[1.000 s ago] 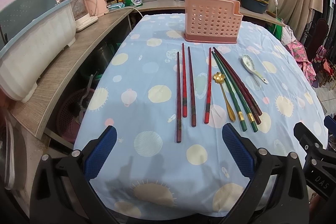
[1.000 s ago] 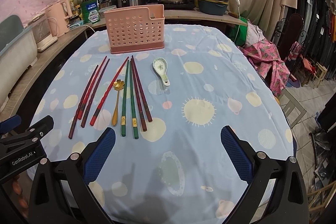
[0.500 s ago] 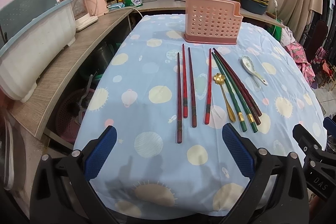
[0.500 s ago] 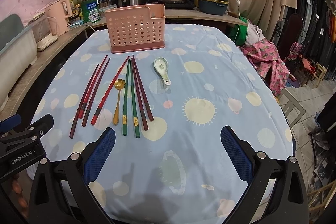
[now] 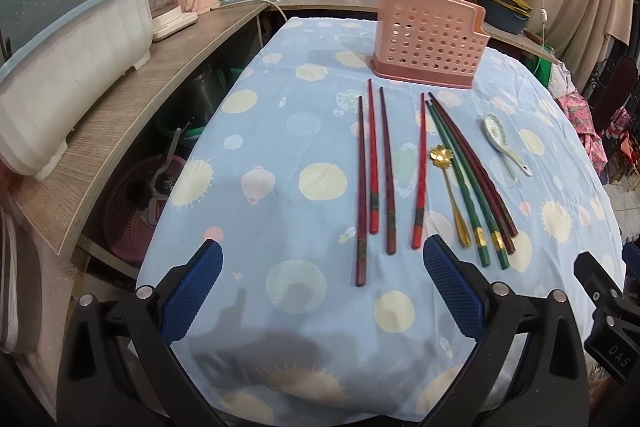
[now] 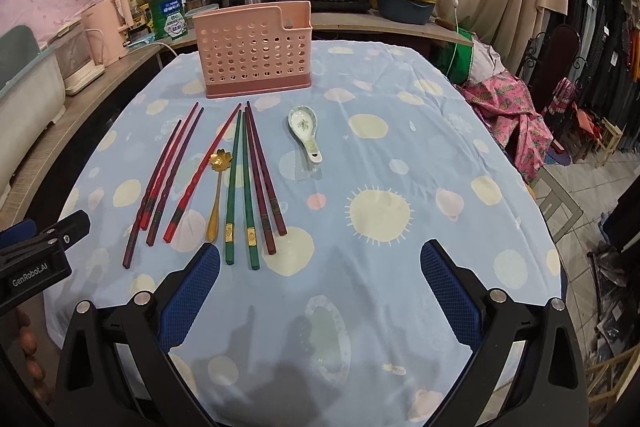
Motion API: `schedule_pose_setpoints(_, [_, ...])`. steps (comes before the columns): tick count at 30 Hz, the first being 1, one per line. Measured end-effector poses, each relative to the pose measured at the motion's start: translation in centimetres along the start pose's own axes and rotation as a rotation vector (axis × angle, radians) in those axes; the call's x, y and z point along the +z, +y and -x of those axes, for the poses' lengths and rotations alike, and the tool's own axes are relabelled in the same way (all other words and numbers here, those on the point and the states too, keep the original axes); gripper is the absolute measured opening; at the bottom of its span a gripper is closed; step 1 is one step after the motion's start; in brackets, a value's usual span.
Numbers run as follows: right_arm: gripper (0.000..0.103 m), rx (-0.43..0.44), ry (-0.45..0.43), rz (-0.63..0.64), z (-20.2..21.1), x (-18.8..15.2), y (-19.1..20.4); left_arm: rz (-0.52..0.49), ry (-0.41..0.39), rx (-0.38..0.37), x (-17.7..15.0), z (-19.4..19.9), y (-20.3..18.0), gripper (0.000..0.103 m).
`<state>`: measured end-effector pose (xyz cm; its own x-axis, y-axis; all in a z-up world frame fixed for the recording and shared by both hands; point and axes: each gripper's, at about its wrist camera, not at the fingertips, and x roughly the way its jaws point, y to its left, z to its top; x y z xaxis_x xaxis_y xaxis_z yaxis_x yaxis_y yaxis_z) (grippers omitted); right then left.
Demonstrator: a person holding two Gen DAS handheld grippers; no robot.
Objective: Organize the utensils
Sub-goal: 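Close the left tool on a dark red chopstick while the right tool approaches the white spoon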
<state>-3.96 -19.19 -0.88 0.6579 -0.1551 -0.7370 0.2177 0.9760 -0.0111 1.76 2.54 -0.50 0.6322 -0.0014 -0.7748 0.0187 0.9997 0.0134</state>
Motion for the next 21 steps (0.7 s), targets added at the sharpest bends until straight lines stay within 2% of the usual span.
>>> schedule_pose_setpoints(7, [0.096, -0.004, 0.043, -0.018, -2.5, 0.7, -0.5, 0.015, 0.055, 0.005, 0.9, -3.9, 0.8, 0.096])
schedule_pose_setpoints(13, [0.096, -0.008, 0.065, -0.021, -4.2, 1.4, -0.5, -0.014, 0.114, -0.036, 0.1, -5.6, 0.2, 0.09])
schedule_pose_setpoints(16, [0.096, -0.009, 0.075, -0.028, -5.0, 1.7, -0.7, -0.036, 0.143, -0.055, -0.7, -6.1, -0.3, 0.083])
schedule_pose_setpoints(18, [0.096, -0.006, 0.08, -0.031, -5.5, 1.8, -0.6, -0.044, 0.167, -0.058, -1.1, -6.9, -0.3, 0.072])
schedule_pose_setpoints(21, [0.096, 0.0, 0.078, -0.024, -5.8, 2.2, -0.4, -0.036, 0.196, -0.06, -1.6, -7.6, 0.1, 0.062])
